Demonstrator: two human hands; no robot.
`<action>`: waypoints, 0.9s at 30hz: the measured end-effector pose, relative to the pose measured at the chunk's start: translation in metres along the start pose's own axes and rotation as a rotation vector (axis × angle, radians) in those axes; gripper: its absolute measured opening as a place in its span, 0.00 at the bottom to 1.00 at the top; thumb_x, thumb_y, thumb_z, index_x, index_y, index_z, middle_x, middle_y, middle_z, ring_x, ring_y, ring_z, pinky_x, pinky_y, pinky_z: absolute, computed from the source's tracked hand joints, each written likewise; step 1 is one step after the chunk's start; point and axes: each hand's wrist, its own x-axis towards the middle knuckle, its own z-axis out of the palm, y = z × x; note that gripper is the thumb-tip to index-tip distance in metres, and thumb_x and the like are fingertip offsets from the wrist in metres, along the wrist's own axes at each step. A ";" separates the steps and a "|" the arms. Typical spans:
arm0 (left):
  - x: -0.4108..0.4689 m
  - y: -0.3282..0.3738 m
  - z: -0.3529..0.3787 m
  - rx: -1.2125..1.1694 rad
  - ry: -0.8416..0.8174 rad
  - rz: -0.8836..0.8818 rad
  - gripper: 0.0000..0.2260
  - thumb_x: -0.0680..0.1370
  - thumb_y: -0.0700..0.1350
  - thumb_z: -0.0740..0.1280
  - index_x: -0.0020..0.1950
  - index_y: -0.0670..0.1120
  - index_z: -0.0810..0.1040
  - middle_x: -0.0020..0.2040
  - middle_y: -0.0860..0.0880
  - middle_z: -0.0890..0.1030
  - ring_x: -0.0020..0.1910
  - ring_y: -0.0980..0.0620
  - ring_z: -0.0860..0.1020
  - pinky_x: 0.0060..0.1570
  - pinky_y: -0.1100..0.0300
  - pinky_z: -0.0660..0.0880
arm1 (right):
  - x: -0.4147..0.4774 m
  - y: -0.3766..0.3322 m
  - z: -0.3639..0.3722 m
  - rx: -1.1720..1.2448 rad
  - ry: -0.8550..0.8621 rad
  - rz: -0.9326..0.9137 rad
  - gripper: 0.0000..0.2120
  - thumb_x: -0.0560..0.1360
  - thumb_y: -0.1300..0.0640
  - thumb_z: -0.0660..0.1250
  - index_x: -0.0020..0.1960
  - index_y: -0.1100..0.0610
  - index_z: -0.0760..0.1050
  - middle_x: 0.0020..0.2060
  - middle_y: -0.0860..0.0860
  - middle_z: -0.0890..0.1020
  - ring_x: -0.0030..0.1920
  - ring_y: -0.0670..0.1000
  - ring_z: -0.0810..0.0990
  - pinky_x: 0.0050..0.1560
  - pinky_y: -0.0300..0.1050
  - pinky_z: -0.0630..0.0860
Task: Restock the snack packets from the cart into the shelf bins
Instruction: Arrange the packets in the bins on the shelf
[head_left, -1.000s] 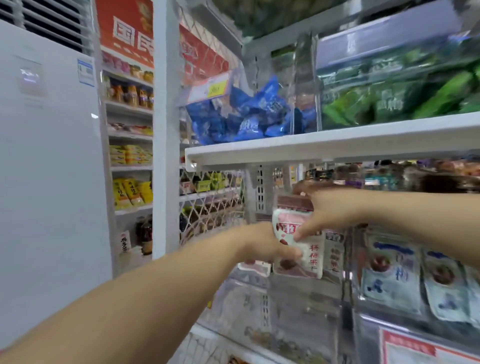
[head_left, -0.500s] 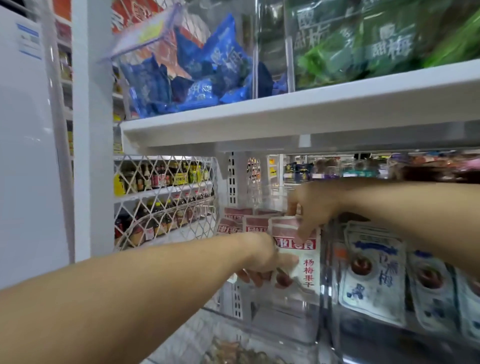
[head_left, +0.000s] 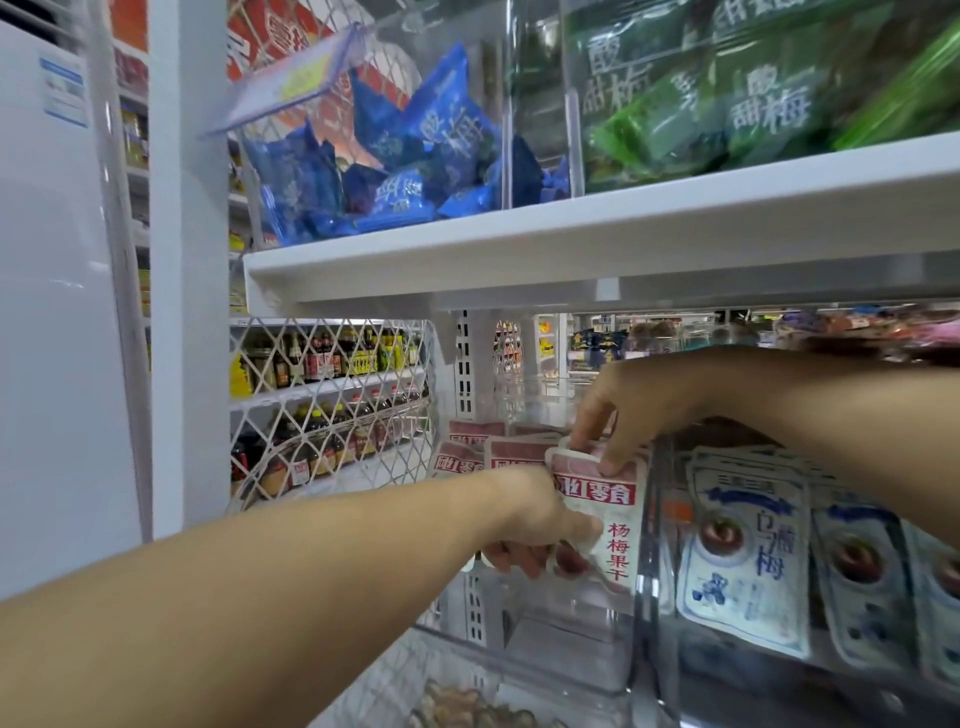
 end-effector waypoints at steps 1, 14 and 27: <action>0.001 -0.001 0.000 -0.012 0.004 0.001 0.15 0.81 0.58 0.64 0.43 0.48 0.76 0.57 0.43 0.85 0.46 0.48 0.83 0.50 0.53 0.79 | 0.000 0.000 0.000 0.010 0.002 -0.001 0.15 0.71 0.52 0.76 0.57 0.43 0.83 0.58 0.43 0.82 0.56 0.46 0.79 0.61 0.49 0.77; -0.001 -0.011 -0.010 -0.052 0.011 0.020 0.20 0.80 0.61 0.64 0.49 0.44 0.82 0.47 0.46 0.85 0.40 0.49 0.81 0.41 0.58 0.75 | 0.002 0.003 0.002 0.080 0.011 0.008 0.14 0.72 0.52 0.76 0.58 0.46 0.83 0.51 0.41 0.84 0.49 0.43 0.82 0.51 0.38 0.79; -0.006 -0.004 0.001 -0.067 -0.052 -0.066 0.28 0.84 0.62 0.52 0.64 0.40 0.78 0.46 0.49 0.81 0.48 0.48 0.83 0.51 0.51 0.79 | 0.013 -0.001 0.007 -0.090 -0.015 0.143 0.13 0.74 0.53 0.74 0.53 0.60 0.83 0.52 0.56 0.85 0.45 0.51 0.78 0.53 0.48 0.79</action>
